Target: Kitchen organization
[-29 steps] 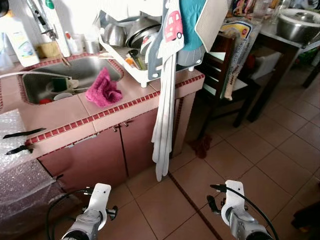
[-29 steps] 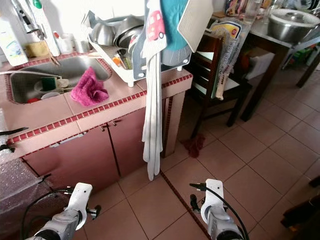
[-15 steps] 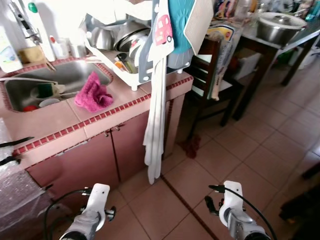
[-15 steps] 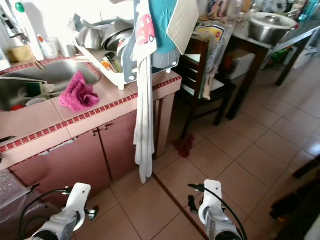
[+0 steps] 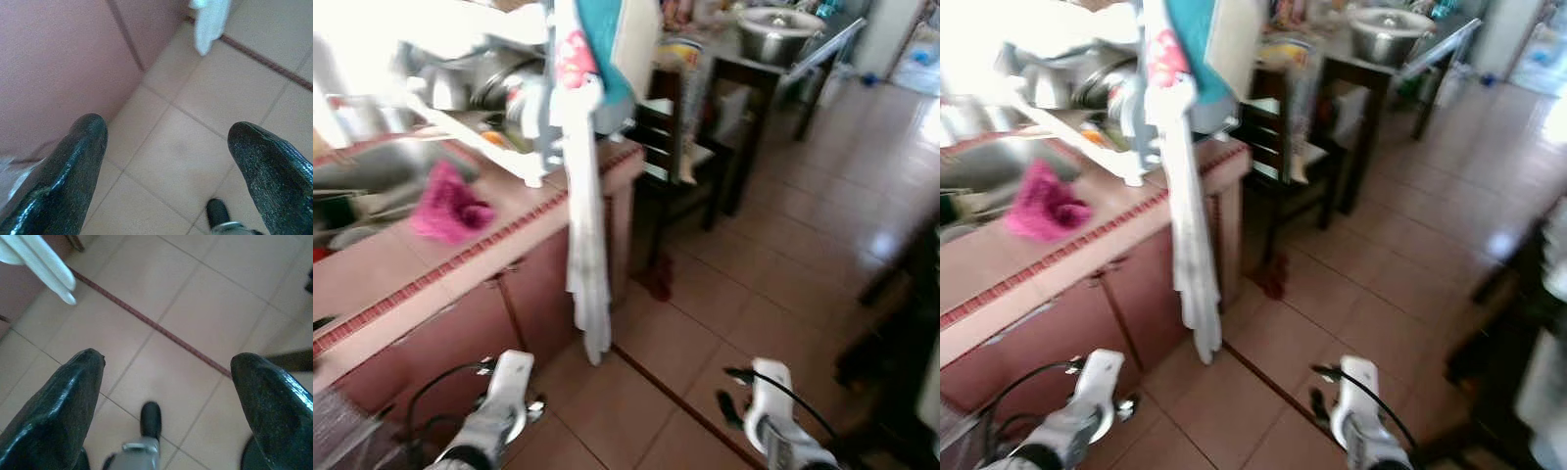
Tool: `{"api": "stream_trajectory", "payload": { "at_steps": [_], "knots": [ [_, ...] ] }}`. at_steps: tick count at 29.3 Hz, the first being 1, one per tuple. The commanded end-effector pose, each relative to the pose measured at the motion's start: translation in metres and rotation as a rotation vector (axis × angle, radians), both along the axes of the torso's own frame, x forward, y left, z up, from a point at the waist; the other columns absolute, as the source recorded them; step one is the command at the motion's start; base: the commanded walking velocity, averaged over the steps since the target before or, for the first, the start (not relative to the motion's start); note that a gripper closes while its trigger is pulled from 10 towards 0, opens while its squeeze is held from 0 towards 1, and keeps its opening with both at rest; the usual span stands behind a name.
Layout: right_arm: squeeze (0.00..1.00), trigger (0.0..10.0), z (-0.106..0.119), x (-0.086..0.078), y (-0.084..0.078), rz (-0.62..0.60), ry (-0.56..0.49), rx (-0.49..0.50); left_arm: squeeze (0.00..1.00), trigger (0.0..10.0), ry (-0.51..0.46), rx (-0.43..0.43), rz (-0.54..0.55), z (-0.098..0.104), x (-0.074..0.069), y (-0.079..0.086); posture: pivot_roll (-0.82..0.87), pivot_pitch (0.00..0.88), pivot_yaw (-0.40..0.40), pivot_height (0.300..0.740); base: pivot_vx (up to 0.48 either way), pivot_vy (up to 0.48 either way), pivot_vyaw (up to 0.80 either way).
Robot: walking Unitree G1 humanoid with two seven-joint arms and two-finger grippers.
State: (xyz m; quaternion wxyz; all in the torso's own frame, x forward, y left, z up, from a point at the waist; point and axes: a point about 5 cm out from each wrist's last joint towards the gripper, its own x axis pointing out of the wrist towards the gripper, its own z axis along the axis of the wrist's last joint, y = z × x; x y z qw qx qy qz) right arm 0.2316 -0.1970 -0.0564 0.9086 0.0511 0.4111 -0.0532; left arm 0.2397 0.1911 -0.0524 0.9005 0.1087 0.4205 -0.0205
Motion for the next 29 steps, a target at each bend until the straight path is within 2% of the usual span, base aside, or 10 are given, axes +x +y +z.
{"api": "stream_trajectory", "payload": {
  "at_steps": [1,9,15,19,29],
  "knots": [
    [0.0,10.0,0.002,0.004,0.006,0.014,-0.012,0.018,0.0,10.0,0.009,0.045,0.016,-0.003,-0.006,0.007,-0.05,0.0,-0.006,0.74,0.0,0.0,0.0],
    [0.0,10.0,0.001,0.003,0.005,0.013,-0.008,0.02,0.0,10.0,0.008,0.041,0.016,-0.002,-0.005,0.007,-0.04,0.0,-0.012,0.74,0.0,0.0,0.0],
    [0.0,10.0,-0.005,-0.006,0.008,0.063,0.025,-0.004,0.0,10.0,-0.004,0.059,0.008,-0.001,-0.004,0.011,-0.03,0.0,-0.008,0.74,0.0,0.0,0.0],
    [0.0,10.0,-0.014,-0.021,0.009,0.085,0.084,0.005,0.0,10.0,-0.005,0.057,0.013,-0.001,-0.004,0.011,-0.03,0.0,-0.006,0.74,0.0,0.0,0.0],
    [0.0,10.0,-0.025,-0.043,0.003,0.106,0.158,-0.014,0.0,10.0,-0.007,0.082,0.011,0.0,-0.003,0.012,-0.03,0.0,-0.002,0.74,0.0,-0.027,0.0]
  ]
}}
